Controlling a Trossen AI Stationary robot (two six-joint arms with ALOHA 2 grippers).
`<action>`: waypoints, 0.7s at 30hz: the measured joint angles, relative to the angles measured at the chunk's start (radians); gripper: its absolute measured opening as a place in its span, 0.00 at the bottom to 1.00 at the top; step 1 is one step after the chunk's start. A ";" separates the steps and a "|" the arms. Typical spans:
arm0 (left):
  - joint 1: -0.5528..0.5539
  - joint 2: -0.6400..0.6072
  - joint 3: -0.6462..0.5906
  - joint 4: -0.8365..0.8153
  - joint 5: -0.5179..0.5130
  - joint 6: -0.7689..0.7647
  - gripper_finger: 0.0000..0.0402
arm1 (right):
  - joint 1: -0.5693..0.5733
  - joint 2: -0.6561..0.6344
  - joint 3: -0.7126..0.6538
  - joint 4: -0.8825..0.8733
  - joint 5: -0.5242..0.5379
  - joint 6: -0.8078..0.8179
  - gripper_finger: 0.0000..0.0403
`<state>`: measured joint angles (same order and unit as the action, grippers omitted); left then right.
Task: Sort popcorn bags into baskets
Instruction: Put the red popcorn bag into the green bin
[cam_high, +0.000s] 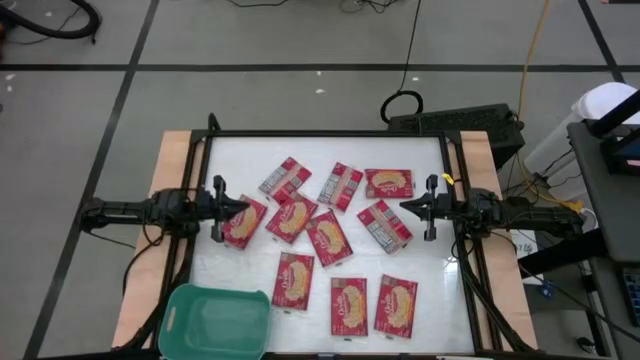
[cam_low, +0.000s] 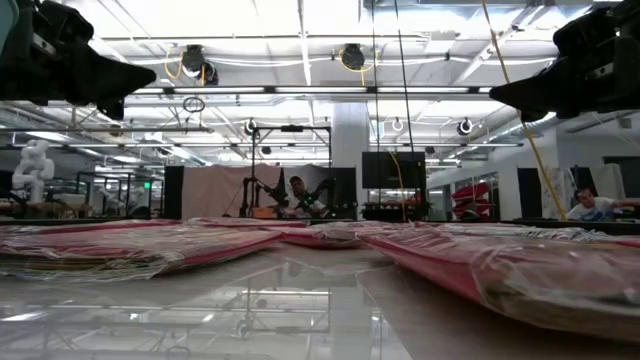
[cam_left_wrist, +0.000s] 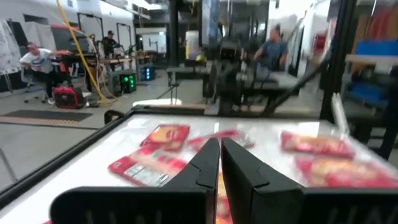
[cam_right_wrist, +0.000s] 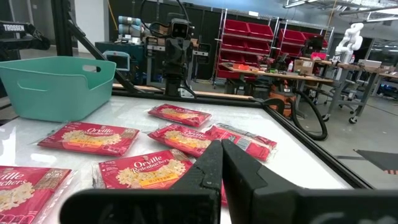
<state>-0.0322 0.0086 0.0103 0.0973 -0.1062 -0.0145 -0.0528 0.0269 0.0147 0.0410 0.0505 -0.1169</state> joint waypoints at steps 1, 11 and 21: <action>-0.001 0.000 0.000 0.019 0.001 -0.019 0.06 | 0.000 0.000 0.000 0.000 0.000 0.000 0.00; -0.016 0.046 0.202 0.020 0.025 -0.005 0.06 | 0.000 0.000 0.000 0.000 0.000 0.144 0.00; -0.016 0.297 0.647 -0.140 0.028 0.051 0.06 | 0.000 0.000 0.000 0.000 0.000 0.365 0.00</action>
<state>-0.0483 0.3052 0.6570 -0.0431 -0.0780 0.0370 -0.0528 0.0269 0.0147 0.0410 0.0505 0.2483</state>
